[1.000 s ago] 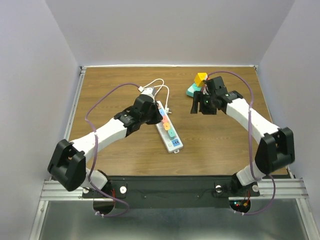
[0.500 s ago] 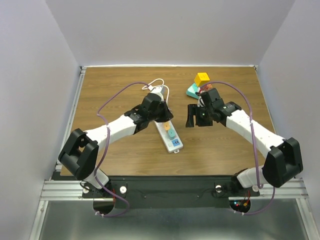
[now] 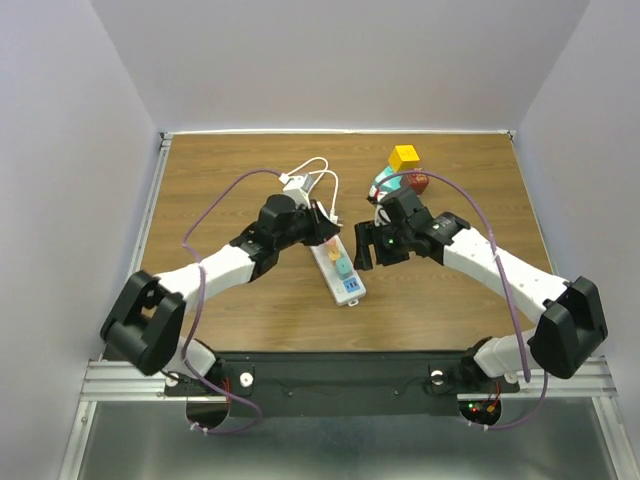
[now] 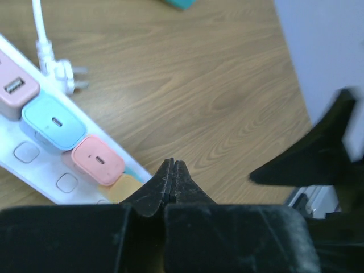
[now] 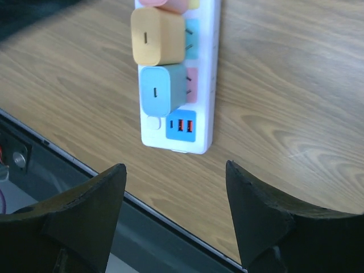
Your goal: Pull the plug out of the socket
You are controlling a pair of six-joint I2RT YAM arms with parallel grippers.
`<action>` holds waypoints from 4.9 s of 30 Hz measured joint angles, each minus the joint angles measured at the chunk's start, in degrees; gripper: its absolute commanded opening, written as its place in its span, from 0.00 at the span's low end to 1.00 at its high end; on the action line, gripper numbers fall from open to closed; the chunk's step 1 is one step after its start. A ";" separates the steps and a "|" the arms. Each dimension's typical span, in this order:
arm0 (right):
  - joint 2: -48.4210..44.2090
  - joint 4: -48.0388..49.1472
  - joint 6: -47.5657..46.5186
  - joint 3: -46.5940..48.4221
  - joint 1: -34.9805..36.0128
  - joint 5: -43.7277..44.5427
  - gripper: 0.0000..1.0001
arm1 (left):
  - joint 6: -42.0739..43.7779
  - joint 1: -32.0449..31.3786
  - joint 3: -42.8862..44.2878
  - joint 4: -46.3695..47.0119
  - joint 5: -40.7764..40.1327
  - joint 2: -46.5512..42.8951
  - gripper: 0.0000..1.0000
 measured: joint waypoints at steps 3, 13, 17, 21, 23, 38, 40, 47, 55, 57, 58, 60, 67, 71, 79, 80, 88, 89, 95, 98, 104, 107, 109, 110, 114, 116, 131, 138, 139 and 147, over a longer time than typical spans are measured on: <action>1.53 0.59 -0.07 0.00 1.92 0.33 0.68 | -0.48 0.28 -0.02 -0.17 -2.16 -6.40 0.00; 7.91 6.34 3.02 -6.93 8.39 5.20 0.00 | -1.60 3.02 3.06 -9.14 -9.62 -12.81 0.00; 8.44 8.48 4.57 -7.21 9.73 7.82 0.01 | -1.77 2.97 3.17 -12.79 -10.99 -12.74 0.00; 8.44 10.40 5.49 -7.21 10.01 10.21 0.01 | -1.79 2.99 3.17 -15.06 -11.82 -12.72 0.00; 8.44 10.71 5.92 -7.21 10.01 11.52 0.00 | -1.81 2.97 3.17 -15.45 -11.89 -12.72 0.00; 8.48 6.12 3.21 5.97 9.99 19.45 0.00 | -4.46 1.18 -3.67 -18.93 -10.14 -19.65 0.00; 8.46 5.49 3.87 5.25 9.99 19.50 0.00 | -5.14 0.81 -4.61 -19.50 -10.01 -19.91 0.00; 6.36 4.17 7.19 -3.34 9.99 16.94 0.00 | -5.99 0.52 -4.83 -19.56 -9.81 -20.87 0.00; 7.04 8.28 10.60 -6.64 9.99 12.90 0.00 | -6.34 -2.89 -1.77 -18.47 -7.17 -12.70 0.00; 8.24 9.75 11.50 -8.00 9.99 11.61 0.01 | -6.91 -4.26 -0.96 -18.47 -6.97 -11.10 0.00; 8.87 10.29 11.82 -8.50 9.99 11.04 0.00 | -7.39 -5.25 -0.59 -18.49 -6.99 -10.27 0.00; 9.68 11.63 12.61 -9.33 9.94 9.73 0.00 | -8.33 -6.67 -0.22 -18.64 -7.15 -9.40 0.00; 10.23 15.80 14.67 -10.16 9.92 8.59 0.00 | -11.87 -12.55 3.28 -21.20 -9.31 -5.27 0.30; 10.19 17.57 16.28 -10.91 9.84 8.59 0.00 | -13.05 -13.14 5.38 -25.92 -13.35 -3.91 0.40; 8.41 17.64 16.81 -12.22 9.88 7.56 0.00 | -11.74 -1.97 10.69 -31.43 -17.99 -5.33 0.43; 7.45 16.46 16.57 -12.20 9.88 6.80 0.00 | -11.23 -0.48 11.47 -31.45 -17.99 -5.79 0.43; 3.85 10.36 12.35 -6.40 9.88 -9.57 0.00 | -6.03 7.15 16.83 -29.51 -11.82 -8.31 0.45; 4.17 10.05 11.74 -5.14 9.88 -10.91 0.00 | -5.35 8.22 17.27 -28.81 -10.36 -7.61 0.44; 13.42 11.98 8.09 6.08 6.40 -20.57 0.01 | -2.95 14.16 20.26 -26.16 -0.92 2.14 0.47; 18.69 16.24 8.26 7.10 0.98 -27.19 0.00 | -2.60 15.65 21.05 -24.55 4.39 6.78 0.48; 25.66 21.31 9.44 7.04 -5.88 -37.70 0.01 | -2.34 16.65 22.69 -22.53 10.78 9.84 0.51; 27.06 25.27 10.82 6.64 -6.82 -42.75 0.00 | -2.51 16.79 23.76 -19.85 13.64 10.34 0.51; 28.30 28.02 11.93 6.60 -7.34 -45.83 0.00 | -2.67 16.83 24.13 -18.32 15.10 10.91 0.51; 28.74 28.85 12.39 6.60 -7.43 -46.84 0.01 | -2.78 16.90 24.35 -17.55 15.74 11.47 0.51; 31.39 32.22 14.12 6.60 -8.15 -49.40 0.00 | -3.06 17.05 24.65 -16.15 18.36 13.92 0.51; 33.31 33.94 15.32 6.32 -8.59 -49.64 0.00 | -3.45 17.16 24.79 -15.43 19.58 15.61 0.52; 34.45 39.95 20.76 0.66 -9.38 -49.29 0.01 | -2.08 18.01 32.72 -30.47 10.47 20.81 0.49; 33.70 40.19 21.00 0.13 -9.29 -47.65 0.00 | 0.94 15.10 42.88 -42.66 -4.79 21.38 0.53; 33.66 40.19 21.03 0.13 -9.29 -47.50 0.00 | 0.87 14.32 43.63 -44.22 -6.54 21.99 0.53; 33.09 39.63 20.55 0.17 -9.25 -45.97 0.00 | -1.38 8.09 50.29 -54.66 -17.86 31.85 0.61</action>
